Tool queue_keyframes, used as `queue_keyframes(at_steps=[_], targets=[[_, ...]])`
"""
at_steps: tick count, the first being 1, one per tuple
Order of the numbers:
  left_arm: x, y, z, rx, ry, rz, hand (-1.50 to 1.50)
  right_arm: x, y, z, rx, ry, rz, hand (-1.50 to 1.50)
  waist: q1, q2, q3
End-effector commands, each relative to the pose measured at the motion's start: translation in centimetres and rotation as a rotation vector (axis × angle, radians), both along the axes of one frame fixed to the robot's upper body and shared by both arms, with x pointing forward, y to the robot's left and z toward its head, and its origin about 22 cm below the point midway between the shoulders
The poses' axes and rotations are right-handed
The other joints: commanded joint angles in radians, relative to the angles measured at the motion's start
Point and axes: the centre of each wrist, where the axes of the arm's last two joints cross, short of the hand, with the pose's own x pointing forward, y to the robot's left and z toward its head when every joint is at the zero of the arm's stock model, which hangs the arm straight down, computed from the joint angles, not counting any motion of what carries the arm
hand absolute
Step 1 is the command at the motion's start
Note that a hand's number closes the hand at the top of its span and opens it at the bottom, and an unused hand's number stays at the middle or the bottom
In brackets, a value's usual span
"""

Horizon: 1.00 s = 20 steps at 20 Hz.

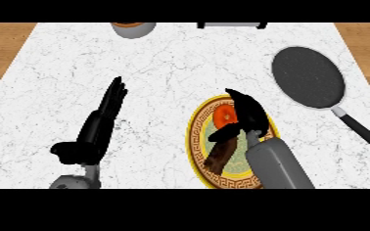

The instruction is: Pick the squash from the plate and place it in the pan

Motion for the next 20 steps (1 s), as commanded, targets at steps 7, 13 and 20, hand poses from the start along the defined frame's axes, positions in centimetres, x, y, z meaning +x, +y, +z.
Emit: queue_keyframes(at_steps=[7, 13, 20], targets=[[1.0, -1.5, 0.6, -0.004, -0.015, 0.005, 0.0, 1.1, 0.2, -1.5, -0.12, 0.018, 0.124, 1.5, -0.002, 0.003, 0.001], [-0.3, -0.9, -0.5, -0.006, -0.006, 0.006, 0.0, -0.3, 0.9, -1.3, -0.149, -0.097, 0.098, 1.5, -0.004, 0.001, 0.001], [-1.3, -0.5, -0.5, 0.014, 0.0, 0.004, 0.0, -3.1, -0.9, 2.0, -0.195, -0.338, 0.038, 1.5, -0.01, -0.002, 0.001]])
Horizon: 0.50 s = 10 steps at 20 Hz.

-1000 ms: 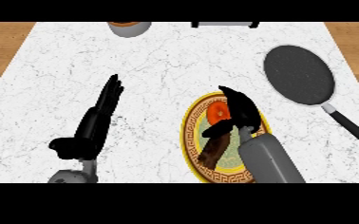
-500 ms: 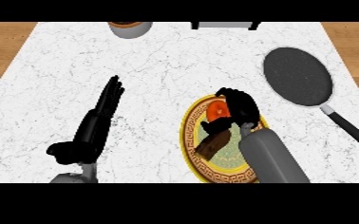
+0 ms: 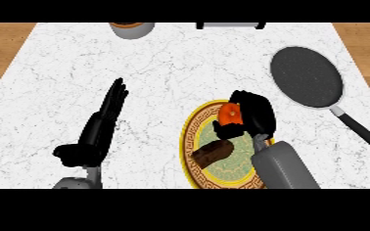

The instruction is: Pick the squash from the plate and place it in the pan

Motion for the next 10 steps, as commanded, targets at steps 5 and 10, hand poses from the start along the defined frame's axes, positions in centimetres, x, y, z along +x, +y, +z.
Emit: queue_keyframes(at_steps=[5, 10], targets=[[-0.2, 1.1, 2.4, -0.009, -0.008, -0.002, 0.0, -4.9, 1.5, 3.8, 0.022, -0.097, 0.278, 1.5, -0.006, -0.002, 0.002], [0.2, 1.6, 0.0, -0.005, -0.015, 0.027, 0.0, -6.5, 0.0, 8.2, 0.031, -0.352, 0.172, 1.5, -0.01, 0.002, 0.001]])
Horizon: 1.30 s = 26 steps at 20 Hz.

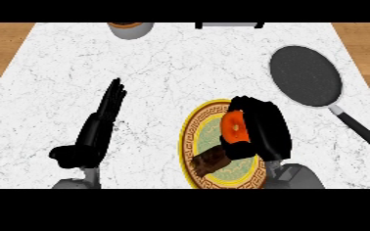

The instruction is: Pick the squash from the plate and place it in the pan

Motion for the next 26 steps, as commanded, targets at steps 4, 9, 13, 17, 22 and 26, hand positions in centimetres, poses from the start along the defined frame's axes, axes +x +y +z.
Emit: queue_keyframes(at_steps=[4, 9, 13, 17, 22, 26], targets=[[-1.0, 0.1, -1.6, 0.008, -0.008, -0.013, 0.0, -2.7, 0.3, 4.7, 0.166, -0.19, -0.069, 1.5, 0.003, 0.001, 0.0], [-0.9, 0.7, 0.5, -0.012, -0.003, -0.017, 0.0, -0.5, -3.6, 6.2, 0.292, -0.205, -0.174, 1.5, 0.012, 0.003, 0.001], [-1.0, 0.9, -1.3, -0.016, 0.015, -0.018, 0.0, 2.0, -7.0, 5.8, 0.388, -0.187, -0.246, 1.5, 0.013, 0.005, 0.001], [0.3, 1.3, 0.5, 0.007, -0.014, -0.012, 0.0, 4.5, -11.5, 4.5, 0.374, -0.256, -0.326, 1.5, 0.016, 0.006, 0.001], [0.2, 0.6, -0.9, -0.006, -0.008, -0.014, 0.0, 7.3, -16.1, 2.0, 0.28, -0.365, -0.361, 1.5, 0.022, 0.009, 0.001], [0.3, -1.6, 1.0, -0.015, -0.003, -0.04, 0.0, 8.8, -18.8, -0.3, 0.186, -0.464, -0.442, 1.5, 0.036, 0.013, 0.003]])
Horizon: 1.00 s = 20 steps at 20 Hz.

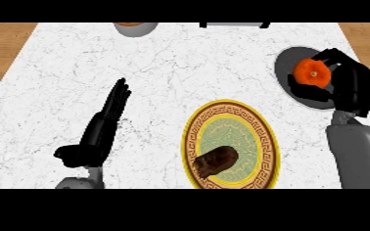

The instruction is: Pick the squash from the plate and place it in the pan

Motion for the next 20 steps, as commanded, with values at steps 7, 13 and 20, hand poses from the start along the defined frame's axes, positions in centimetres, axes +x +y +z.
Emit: queue_keyframes(at_steps=[7, 13, 20], targets=[[0.5, -0.4, 0.2, -0.005, -0.008, -0.017, 0.0, 4.7, -7.9, -1.2, 0.05, -0.152, -0.106, 1.5, 0.019, 0.009, 0.002], [0.2, -0.1, 0.0, 0.006, -0.016, -0.017, 0.0, 6.3, -10.1, 0.2, 0.074, -0.164, -0.124, 1.5, 0.038, 0.015, 0.003], [1.3, -1.9, 0.8, 0.002, -0.043, -0.052, 0.0, 5.5, -9.4, -3.5, 0.179, 0.398, 0.051, -1.5, 0.068, 0.031, 0.005]])
